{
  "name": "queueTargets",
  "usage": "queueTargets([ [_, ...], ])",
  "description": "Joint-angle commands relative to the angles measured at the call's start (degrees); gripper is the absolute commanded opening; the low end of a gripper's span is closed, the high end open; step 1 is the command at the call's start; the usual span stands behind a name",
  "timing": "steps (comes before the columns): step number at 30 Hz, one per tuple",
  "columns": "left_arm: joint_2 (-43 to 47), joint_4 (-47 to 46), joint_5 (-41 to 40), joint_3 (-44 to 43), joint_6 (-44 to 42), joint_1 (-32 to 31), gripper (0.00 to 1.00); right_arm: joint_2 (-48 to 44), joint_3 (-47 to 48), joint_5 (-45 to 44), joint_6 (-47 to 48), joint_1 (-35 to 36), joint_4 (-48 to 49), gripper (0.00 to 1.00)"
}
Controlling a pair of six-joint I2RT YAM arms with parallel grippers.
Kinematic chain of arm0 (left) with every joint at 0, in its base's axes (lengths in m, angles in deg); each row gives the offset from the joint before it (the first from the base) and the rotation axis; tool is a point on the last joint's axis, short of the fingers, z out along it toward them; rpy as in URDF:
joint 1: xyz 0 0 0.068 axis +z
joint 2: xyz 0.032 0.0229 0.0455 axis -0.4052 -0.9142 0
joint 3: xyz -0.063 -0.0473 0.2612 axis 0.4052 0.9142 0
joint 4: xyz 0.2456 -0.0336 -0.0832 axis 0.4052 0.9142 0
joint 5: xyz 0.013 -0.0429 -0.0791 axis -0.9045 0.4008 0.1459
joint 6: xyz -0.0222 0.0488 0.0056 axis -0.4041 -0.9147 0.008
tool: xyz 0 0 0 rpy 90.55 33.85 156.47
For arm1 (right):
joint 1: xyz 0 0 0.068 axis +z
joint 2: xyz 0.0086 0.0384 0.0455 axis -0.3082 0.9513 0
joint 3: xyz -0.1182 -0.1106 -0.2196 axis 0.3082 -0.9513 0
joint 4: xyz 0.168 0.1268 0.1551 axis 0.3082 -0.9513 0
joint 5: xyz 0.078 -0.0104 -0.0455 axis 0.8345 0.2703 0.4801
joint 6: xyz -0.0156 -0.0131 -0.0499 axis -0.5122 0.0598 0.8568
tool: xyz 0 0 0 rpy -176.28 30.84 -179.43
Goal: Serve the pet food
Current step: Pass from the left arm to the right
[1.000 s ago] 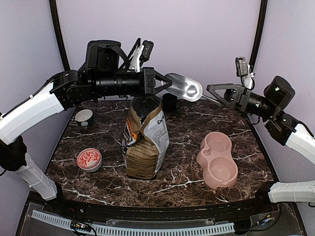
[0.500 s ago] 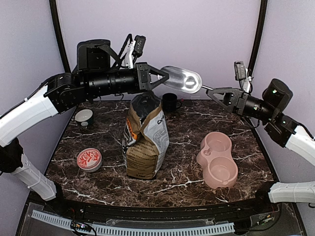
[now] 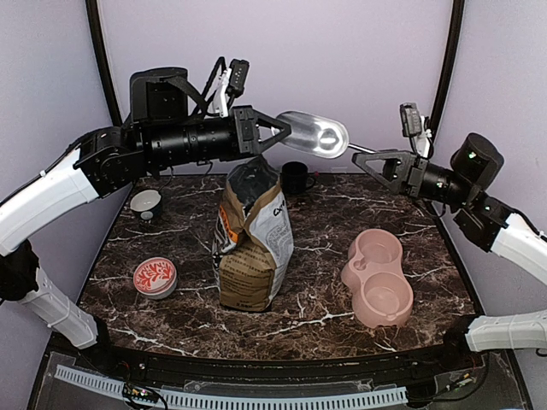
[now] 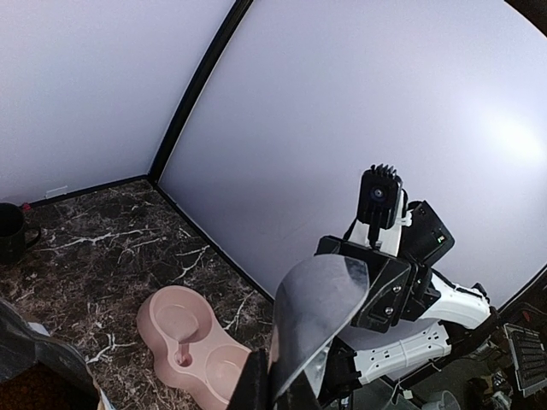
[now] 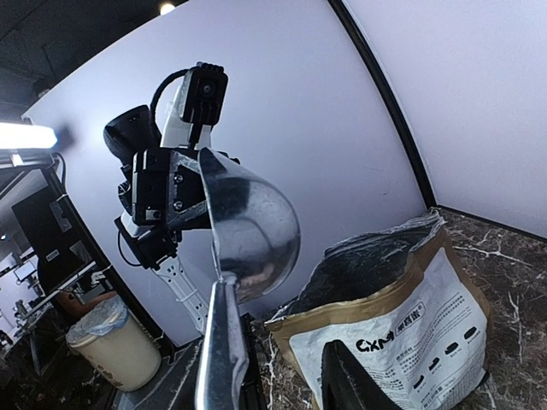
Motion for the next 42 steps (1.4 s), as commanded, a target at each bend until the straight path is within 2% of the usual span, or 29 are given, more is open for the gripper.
queueTargets([
  [1,0.71,-2.49,-0.02,0.44,0.52,0.18,0.00,0.78,3.09,1.82,0.12,1.58,3.53,0.43],
  [21,1.42,-2.39,-1.19,2.32,0.76,0.18,0.00,1.69,5.21,-3.33,2.15,4.98,5.03,0.31],
  [25,1.56,-2.42,-1.47,2.53,0.89,0.22,0.00,1.60,4.48,-3.90,1.65,5.03,5.44,0.25],
  [42,1.78,-2.16,-2.13,2.89,0.95,0.26,0.00,0.38,4.16,-4.12,2.79,4.96,3.47,0.26],
])
